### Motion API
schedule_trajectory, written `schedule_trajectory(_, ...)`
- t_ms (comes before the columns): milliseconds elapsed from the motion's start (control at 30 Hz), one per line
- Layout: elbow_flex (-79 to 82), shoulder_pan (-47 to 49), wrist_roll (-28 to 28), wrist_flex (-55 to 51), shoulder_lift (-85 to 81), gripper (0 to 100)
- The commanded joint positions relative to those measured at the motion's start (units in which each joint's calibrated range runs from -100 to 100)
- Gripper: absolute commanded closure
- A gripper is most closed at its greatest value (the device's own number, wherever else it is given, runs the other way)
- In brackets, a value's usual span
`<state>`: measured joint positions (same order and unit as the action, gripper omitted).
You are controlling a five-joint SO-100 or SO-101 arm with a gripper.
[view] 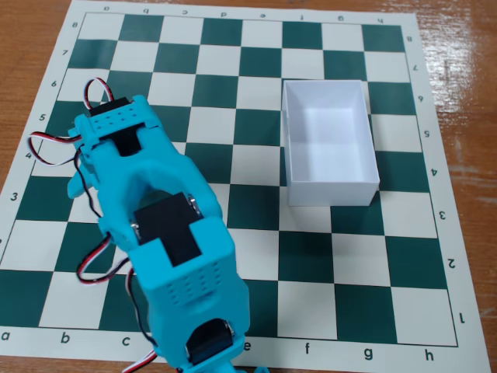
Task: Grab the toy horse and put it in the box.
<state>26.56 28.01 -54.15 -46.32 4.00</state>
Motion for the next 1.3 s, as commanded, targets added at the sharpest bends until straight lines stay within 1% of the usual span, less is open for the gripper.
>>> schedule_trajectory(0,-2.94,0.28,-0.09,1.14,0.87,59)
schedule_trajectory(333,-4.03,0.21,-0.23,3.47,5.47,60)
schedule_trajectory(400,-4.12,0.21,-0.28,3.63,6.09,63)
schedule_trajectory(433,-4.22,0.28,-0.33,3.63,6.44,68)
schedule_trajectory(500,-4.22,0.28,-0.38,4.05,6.88,86)
schedule_trajectory(533,-4.22,0.21,-0.38,4.30,7.15,93)
schedule_trajectory(567,-4.22,0.07,-0.38,4.63,7.24,98)
schedule_trajectory(600,-4.22,-0.22,-0.38,4.88,7.24,100)
schedule_trajectory(967,-3.58,-4.58,-0.38,6.29,5.12,100)
schedule_trajectory(1267,-2.76,-11.93,-0.77,4.13,-5.86,100)
